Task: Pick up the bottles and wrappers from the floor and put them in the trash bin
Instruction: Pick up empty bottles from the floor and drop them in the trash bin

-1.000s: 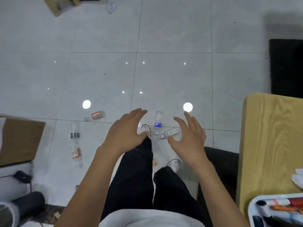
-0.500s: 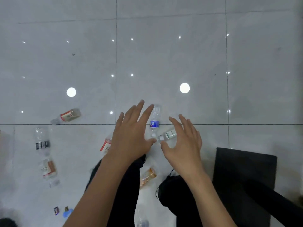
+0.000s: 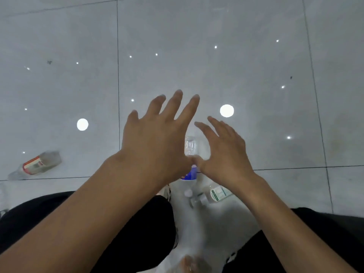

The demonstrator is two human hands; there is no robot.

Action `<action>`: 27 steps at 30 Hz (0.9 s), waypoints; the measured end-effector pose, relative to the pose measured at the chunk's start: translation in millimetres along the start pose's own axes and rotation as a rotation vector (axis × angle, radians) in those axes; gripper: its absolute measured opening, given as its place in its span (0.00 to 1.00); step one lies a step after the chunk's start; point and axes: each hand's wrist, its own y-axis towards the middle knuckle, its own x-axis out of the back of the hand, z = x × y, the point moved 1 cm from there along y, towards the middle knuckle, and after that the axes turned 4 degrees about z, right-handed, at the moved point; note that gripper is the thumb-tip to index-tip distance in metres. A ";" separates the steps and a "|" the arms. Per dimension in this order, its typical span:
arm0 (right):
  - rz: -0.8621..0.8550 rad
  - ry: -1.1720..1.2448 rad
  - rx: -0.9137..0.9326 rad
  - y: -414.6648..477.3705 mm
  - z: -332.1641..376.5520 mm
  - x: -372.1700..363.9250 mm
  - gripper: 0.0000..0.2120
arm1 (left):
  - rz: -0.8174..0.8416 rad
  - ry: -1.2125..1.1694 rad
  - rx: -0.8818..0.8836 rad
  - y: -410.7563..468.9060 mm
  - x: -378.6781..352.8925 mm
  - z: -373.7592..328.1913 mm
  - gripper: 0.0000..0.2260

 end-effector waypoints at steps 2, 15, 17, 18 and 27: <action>-0.088 0.036 0.030 22.0 -6.9 2.8 0.37 | -0.048 0.008 0.003 0.5 -7.5 3.8 0.49; 0.227 -0.019 -0.289 76.6 -25.5 -132.5 0.50 | -0.108 -0.081 -0.018 -10.1 -8.3 16.3 0.43; 0.220 -0.027 -0.369 83.3 -29.4 -159.5 0.53 | -0.123 -0.085 -0.034 -13.0 -11.0 20.4 0.42; 0.211 -0.026 -0.409 86.6 -31.4 -170.7 0.55 | -0.138 -0.081 -0.054 -15.3 -13.5 21.6 0.41; -0.005 0.033 -0.309 101.7 -34.0 -157.4 0.47 | -0.114 0.021 -0.139 -12.1 -17.1 29.7 0.50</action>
